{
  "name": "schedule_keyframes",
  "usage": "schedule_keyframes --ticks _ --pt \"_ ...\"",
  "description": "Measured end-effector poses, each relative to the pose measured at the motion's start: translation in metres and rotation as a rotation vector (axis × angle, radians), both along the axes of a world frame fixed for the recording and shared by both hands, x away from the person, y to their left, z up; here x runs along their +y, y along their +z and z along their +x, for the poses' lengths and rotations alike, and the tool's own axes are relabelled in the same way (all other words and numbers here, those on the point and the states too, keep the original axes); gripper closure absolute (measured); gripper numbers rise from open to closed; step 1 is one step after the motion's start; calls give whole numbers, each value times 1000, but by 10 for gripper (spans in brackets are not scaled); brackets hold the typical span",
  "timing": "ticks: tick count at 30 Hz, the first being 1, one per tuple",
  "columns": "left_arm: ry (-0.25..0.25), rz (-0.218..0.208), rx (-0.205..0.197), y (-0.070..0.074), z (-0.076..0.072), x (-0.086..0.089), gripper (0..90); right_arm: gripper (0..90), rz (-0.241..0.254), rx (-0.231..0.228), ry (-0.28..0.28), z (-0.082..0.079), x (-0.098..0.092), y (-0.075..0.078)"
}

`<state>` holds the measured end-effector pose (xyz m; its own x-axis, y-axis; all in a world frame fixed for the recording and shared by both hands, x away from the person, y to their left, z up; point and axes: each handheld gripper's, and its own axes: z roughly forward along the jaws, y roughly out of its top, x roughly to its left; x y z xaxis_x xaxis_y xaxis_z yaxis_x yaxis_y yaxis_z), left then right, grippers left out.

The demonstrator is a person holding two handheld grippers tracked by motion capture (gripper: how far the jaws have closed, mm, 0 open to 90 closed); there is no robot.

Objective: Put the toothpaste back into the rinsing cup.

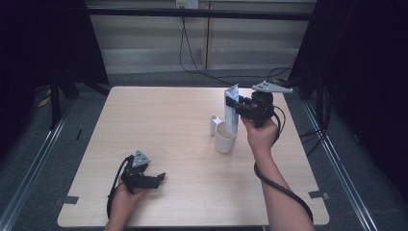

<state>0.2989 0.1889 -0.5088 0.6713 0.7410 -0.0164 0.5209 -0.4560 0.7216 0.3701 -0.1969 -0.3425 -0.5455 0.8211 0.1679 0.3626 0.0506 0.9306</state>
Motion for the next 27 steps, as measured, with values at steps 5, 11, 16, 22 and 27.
schedule_keyframes --ticks 5,11,16,22,27 --pt "0 0 0 0 0 0 147 668 -1 -5 -11 2 2 -4" --pt "2 -2 0 0 0 0 146 667 -3 -14 -23 5 3 -10" --pt "-1 0 0 0 0 0 146 666 -11 -10 -37 7 4 -16" --pt "0 0 0 0 0 0 147 665 -11 -11 -39 9 4 -21" --pt "1 -3 1 0 0 0 146 663 -22 -13 -47 11 6 -23"
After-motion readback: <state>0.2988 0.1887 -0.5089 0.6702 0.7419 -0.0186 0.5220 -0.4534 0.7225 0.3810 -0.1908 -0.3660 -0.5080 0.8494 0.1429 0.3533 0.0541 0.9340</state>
